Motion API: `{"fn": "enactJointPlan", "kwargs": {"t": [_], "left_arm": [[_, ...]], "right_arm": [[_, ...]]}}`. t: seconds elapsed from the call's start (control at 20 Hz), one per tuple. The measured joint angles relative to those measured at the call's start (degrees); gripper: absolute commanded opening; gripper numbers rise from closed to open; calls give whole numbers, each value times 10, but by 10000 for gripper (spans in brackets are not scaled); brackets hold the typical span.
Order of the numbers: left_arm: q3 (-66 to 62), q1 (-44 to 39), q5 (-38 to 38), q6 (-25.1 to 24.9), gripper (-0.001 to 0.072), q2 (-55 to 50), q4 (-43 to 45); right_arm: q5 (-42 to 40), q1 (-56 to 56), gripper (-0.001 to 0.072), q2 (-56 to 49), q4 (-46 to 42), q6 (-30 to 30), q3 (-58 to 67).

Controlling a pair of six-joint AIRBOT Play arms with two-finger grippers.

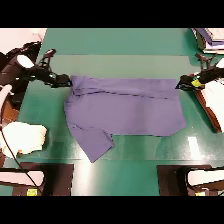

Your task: Fold the shirts.

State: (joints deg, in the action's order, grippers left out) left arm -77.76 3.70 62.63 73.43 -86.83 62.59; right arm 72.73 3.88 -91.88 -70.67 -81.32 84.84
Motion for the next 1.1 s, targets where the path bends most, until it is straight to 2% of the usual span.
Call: {"fn": "enactJointPlan", "kwargs": {"t": [0.15, 0.45, 0.5, 0.55, 0.85, 1.05, 1.1], "left_arm": [[60, 26, 31, 14, 369, 76, 17], [311, 6, 53, 90, 380, 282, 27], [345, -6, 54, 102, 511, 305, 27], [378, -20, 55, 115, 560, 325, 26], [488, -94, 39, 181, 560, 366, 5], [533, -107, -13, 195, 559, 370, -47], [542, -108, -28, 190, 536, 370, -66]], "right_arm": [[36, 28, 388, 39, 1, 6, -3], [75, 49, 388, 108, 4, 21, -4], [76, 49, 389, 115, 5, 22, -4], [77, 50, 388, 122, 4, 23, -4], [97, 50, 388, 138, 5, 27, -4], [102, 50, 386, 140, 6, 29, -4], [103, 51, 386, 140, 6, 29, -4]]}}
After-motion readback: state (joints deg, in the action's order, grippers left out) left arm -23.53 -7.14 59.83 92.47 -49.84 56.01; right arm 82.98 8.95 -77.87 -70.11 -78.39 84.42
